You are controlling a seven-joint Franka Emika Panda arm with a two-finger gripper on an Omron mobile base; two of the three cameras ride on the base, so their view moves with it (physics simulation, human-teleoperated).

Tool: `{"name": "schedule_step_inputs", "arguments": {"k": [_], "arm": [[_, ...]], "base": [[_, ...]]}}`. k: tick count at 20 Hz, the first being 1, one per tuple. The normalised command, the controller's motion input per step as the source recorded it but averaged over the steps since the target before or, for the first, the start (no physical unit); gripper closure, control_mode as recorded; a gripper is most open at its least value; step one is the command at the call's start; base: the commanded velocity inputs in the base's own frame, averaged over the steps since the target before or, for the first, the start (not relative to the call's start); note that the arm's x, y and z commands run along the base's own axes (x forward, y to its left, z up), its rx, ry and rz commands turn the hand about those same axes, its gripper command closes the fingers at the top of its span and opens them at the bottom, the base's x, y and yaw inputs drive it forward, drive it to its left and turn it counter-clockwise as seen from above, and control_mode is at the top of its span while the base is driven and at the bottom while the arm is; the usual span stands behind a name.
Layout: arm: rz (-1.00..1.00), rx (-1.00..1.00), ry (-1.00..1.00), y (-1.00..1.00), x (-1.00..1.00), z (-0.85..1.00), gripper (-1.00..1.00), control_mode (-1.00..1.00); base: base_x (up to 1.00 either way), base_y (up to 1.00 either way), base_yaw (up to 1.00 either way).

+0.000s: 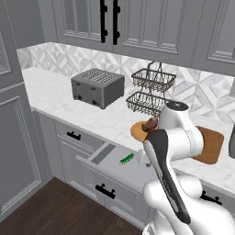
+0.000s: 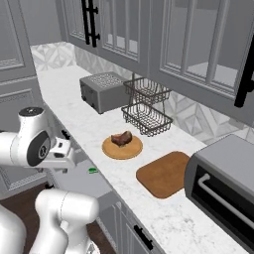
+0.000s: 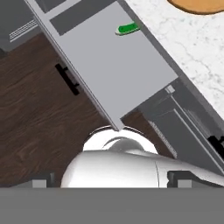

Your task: Pick up the knife from the drawer and place it on the cutting board. Then place the meat from the plate to the cutting board.

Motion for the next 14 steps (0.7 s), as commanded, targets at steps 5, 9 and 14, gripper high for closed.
{"name": "schedule_step_inputs", "arguments": {"k": [5, 9, 14], "arm": [[-0.27, 0.0, 0.0, 0.93, 0.39, -0.56, -1.0, -1.0], [-0.23, 0.05, 0.0, 0.53, 0.55, -0.53, -1.0, -1.0], [-0.21, 0.02, 0.04, 0.4, 0.74, -0.35, -1.0, -1.0]], "base": [[0.0, 0.0, 0.0], [0.0, 0.0, 0.0], [0.0, 0.0, 0.0]]}}
